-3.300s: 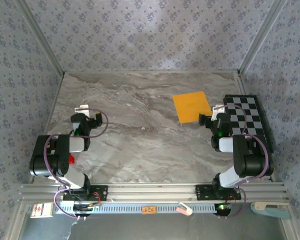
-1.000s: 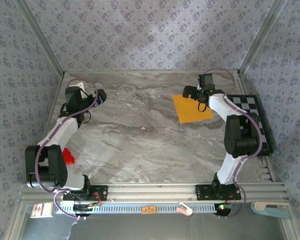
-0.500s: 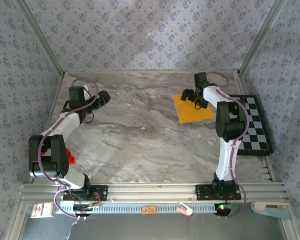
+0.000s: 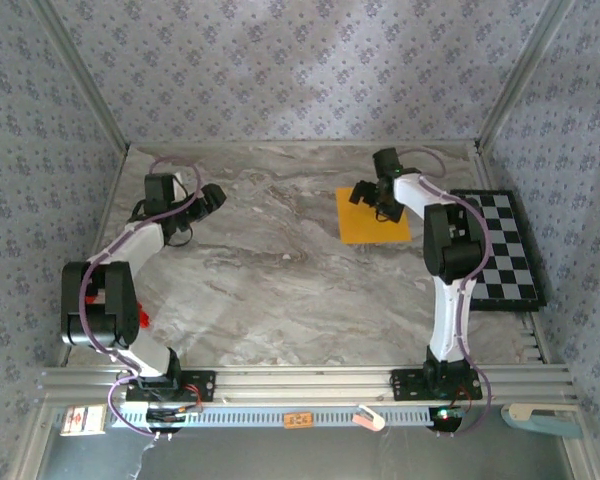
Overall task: Fold a paper plane with a square sheet of paper (pick it up from the middle)
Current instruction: Move the square sheet of paper to the center of the table.
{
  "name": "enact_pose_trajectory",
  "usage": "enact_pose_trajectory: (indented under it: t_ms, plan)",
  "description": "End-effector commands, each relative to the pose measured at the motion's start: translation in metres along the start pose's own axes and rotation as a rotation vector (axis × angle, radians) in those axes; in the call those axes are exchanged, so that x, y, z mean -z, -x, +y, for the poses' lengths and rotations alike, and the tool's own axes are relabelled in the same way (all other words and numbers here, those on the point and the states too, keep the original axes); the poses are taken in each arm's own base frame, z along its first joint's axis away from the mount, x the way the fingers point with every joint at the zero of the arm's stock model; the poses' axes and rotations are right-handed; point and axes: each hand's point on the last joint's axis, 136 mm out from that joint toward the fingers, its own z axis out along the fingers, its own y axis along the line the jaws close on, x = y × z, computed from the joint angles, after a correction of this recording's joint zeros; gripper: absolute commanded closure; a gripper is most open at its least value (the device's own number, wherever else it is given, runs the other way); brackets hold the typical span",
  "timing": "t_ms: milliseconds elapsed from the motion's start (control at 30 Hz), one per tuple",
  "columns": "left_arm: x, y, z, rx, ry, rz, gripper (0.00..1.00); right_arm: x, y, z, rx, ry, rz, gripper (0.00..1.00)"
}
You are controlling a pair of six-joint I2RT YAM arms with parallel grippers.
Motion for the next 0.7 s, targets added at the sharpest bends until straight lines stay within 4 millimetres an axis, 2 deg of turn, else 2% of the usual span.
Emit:
enact_pose_trajectory:
  t_ms: [0,100,233,300,367,467,567,667]
  plan:
    - [-0.003,0.004,-0.013,0.030,-0.050,0.031,0.00,0.000,-0.063,0.027,-0.049,0.002,0.137,0.00]
    - [-0.006,0.004,-0.013,0.029,-0.055,0.026,0.00,0.003,-0.097,0.065,-0.038,0.038,0.164,0.01]
    - [-0.009,-0.002,-0.013,0.058,-0.057,0.055,0.00,0.008,-0.155,0.121,-0.081,0.184,0.283,0.03]
    - [-0.013,-0.009,-0.012,0.073,-0.048,0.079,0.00,0.012,-0.171,0.140,-0.106,0.238,0.315,0.04]
    - [-0.016,-0.016,-0.015,0.084,-0.050,0.098,0.00,0.021,-0.175,0.162,-0.107,0.310,0.324,0.06]
    - [-0.020,-0.029,-0.016,0.110,-0.032,0.135,0.00,0.042,-0.167,0.183,-0.086,0.400,0.308,0.08]
    - [-0.023,-0.047,-0.019,0.155,-0.029,0.183,0.00,0.060,-0.151,0.184,-0.035,0.428,0.234,0.10]
    - [-0.025,-0.069,-0.030,0.175,-0.036,0.232,0.01,0.058,-0.144,0.166,0.033,0.360,0.193,0.16]
